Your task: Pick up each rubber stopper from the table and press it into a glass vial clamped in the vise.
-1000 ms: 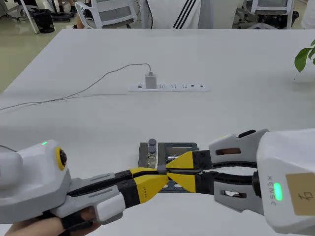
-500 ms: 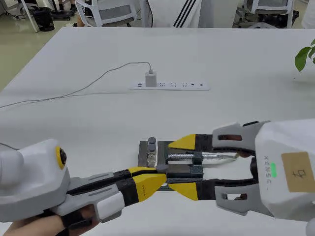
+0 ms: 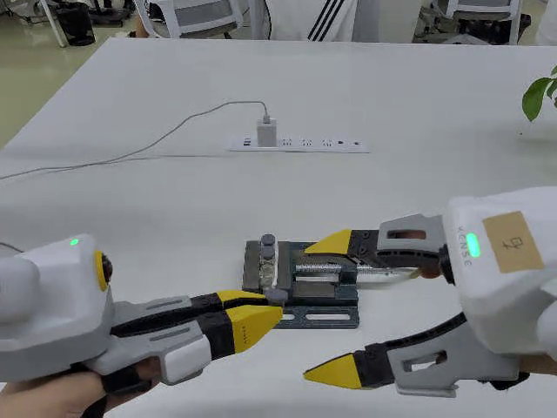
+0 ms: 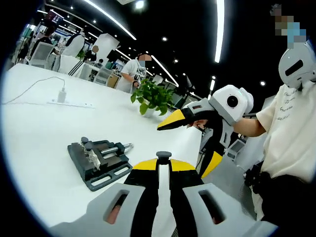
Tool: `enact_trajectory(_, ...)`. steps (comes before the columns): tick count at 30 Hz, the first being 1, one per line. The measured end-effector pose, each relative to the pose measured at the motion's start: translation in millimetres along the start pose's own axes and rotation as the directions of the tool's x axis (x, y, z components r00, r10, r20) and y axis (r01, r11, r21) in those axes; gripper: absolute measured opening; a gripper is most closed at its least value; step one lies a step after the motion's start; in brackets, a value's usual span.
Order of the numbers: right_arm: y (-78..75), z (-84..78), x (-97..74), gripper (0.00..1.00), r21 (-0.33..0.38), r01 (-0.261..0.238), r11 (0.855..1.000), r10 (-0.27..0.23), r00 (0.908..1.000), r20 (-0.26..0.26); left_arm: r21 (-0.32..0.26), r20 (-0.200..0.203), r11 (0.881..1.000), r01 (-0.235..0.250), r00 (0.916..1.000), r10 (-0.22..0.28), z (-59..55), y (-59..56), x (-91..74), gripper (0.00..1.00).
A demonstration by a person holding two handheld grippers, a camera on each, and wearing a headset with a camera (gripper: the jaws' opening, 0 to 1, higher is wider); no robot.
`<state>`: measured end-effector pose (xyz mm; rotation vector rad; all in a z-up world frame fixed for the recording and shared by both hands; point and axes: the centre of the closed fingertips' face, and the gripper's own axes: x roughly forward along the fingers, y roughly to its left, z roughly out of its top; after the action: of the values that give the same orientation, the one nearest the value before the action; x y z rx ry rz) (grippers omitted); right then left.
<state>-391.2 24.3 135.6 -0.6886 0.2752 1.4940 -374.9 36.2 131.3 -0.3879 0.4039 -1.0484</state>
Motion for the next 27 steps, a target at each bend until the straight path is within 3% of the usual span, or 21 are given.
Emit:
enact_trajectory(7, 12.4, -8.2, 1.5, 0.53, 0.054, -0.097, 0.994, 0.099, 0.9945, -0.032, 0.079, -0.08, 0.996, 0.027, 0.9965, -0.021, -9.9, -5.8, 1.5, 0.03)
enact_trajectory(11, 16.2, -13.4, 2.1, 0.5, 0.065, -0.133, 0.989, 0.137, 0.9889, -0.058, 0.149, -0.156, 0.987, 0.053, 0.9874, -0.03, -18.7, -8.9, 3.5, 0.03)
enact_trajectory(15, 17.0, -16.7, 3.1, 0.48, 0.078, -0.153, 0.985, 0.158, 0.9851, -0.068, 0.19, -0.202, 0.979, 0.069, 0.9789, -0.03, -24.5, -11.0, 6.5, 0.03)
enact_trajectory(18, 18.8, -18.5, 4.4, 0.44, 0.089, -0.17, 0.981, 0.177, 0.9815, -0.072, 0.251, -0.263, 0.963, 0.096, 0.9644, -0.027, -32.5, -13.0, 8.4, 0.03)
enact_trajectory(19, 18.8, -19.0, 5.2, 0.43, 0.088, -0.172, 0.981, 0.178, 0.9812, -0.074, 0.28, -0.292, 0.954, 0.109, 0.9561, -0.023, -36.3, -13.5, 9.4, 0.03)
enact_trajectory(23, 20.6, -23.3, 8.7, 0.37, 0.093, -0.19, 0.977, 0.199, 0.9755, -0.095, 0.335, -0.354, 0.933, 0.135, 0.9354, -0.008, -44.4, -12.9, 13.3, 0.03)
enact_trajectory(27, 21.3, -28.8, 11.5, 0.29, 0.1, -0.201, 0.974, 0.212, 0.9703, -0.117, 0.379, -0.392, 0.913, 0.154, 0.92, 0.007, -47.7, -10.3, 15.5, 0.03)
